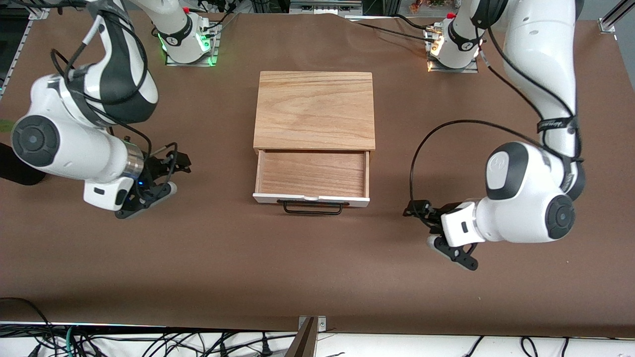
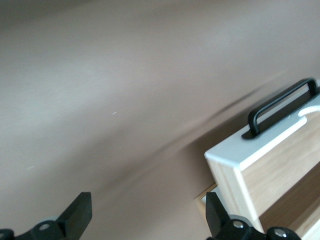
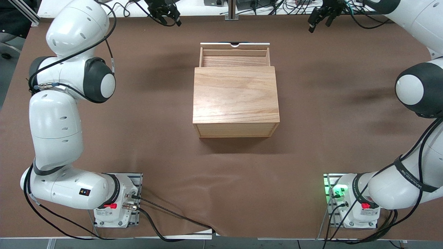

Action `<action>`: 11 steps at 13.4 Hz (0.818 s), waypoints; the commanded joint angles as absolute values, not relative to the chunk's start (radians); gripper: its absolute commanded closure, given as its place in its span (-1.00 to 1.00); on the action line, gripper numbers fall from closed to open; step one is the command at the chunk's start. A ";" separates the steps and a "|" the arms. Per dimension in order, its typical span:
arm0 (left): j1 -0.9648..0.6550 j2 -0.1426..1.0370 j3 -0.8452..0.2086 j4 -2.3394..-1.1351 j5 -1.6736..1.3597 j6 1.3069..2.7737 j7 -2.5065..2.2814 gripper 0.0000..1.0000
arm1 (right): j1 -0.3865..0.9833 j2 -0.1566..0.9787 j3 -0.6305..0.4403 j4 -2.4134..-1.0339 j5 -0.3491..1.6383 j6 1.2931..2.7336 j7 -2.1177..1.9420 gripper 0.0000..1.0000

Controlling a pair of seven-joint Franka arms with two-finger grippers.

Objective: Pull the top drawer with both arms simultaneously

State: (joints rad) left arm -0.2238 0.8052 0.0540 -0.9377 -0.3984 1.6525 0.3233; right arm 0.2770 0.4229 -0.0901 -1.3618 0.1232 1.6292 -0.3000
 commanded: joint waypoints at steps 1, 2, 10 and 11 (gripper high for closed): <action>-0.218 0.730 0.055 -0.985 -0.293 1.623 0.324 -1.00 | 0.275 0.367 -0.155 -1.374 0.109 1.589 -0.291 -1.00; -0.212 0.710 0.055 -0.992 -0.270 1.608 0.324 -1.00 | 0.284 0.353 -0.179 -1.373 0.097 1.571 -0.288 -1.00; -0.155 0.569 0.055 -1.002 -0.069 1.525 0.324 -1.00 | 0.064 0.055 0.013 -1.658 -0.015 1.551 -0.143 -1.00; -0.144 0.557 0.057 -1.002 -0.063 1.508 0.324 -1.00 | -0.007 0.037 0.073 -1.673 -0.015 1.546 -0.103 -1.00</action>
